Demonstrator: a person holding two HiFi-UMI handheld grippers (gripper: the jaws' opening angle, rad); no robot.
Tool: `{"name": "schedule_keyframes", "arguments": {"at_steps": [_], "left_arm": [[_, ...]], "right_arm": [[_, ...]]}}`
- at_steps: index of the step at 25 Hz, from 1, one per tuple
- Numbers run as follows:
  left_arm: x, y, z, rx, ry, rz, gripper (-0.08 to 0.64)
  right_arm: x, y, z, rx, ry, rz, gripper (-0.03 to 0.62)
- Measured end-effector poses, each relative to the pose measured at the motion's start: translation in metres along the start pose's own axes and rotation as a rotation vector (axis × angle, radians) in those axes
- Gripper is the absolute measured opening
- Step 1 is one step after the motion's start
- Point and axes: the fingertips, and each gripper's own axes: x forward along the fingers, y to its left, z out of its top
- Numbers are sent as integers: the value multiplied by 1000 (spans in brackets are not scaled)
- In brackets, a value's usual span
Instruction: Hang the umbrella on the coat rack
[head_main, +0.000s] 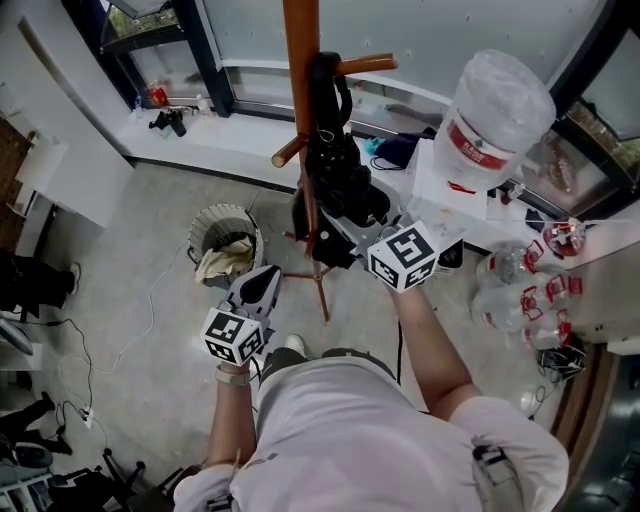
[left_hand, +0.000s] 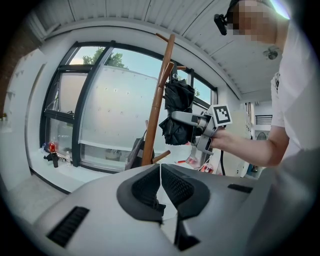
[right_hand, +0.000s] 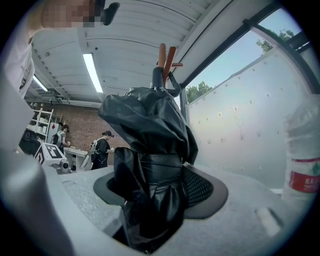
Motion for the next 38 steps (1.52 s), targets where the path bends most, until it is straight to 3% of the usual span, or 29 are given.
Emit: {"name": "schedule_keyframes", "arguments": {"at_steps": [21,34,38], "left_arm": [[8,-3,-5,-13,7,-57,3],[39,-29,-4,11,31,-178,3],[53,-42,-3,21,41,-229,3]], "right_arm": [[-13,-2,3,11,-52,-85,327],[-61,-13,3,30,-72,-174,324],[-82,-16,-5,37,-57,-214,281]]}}
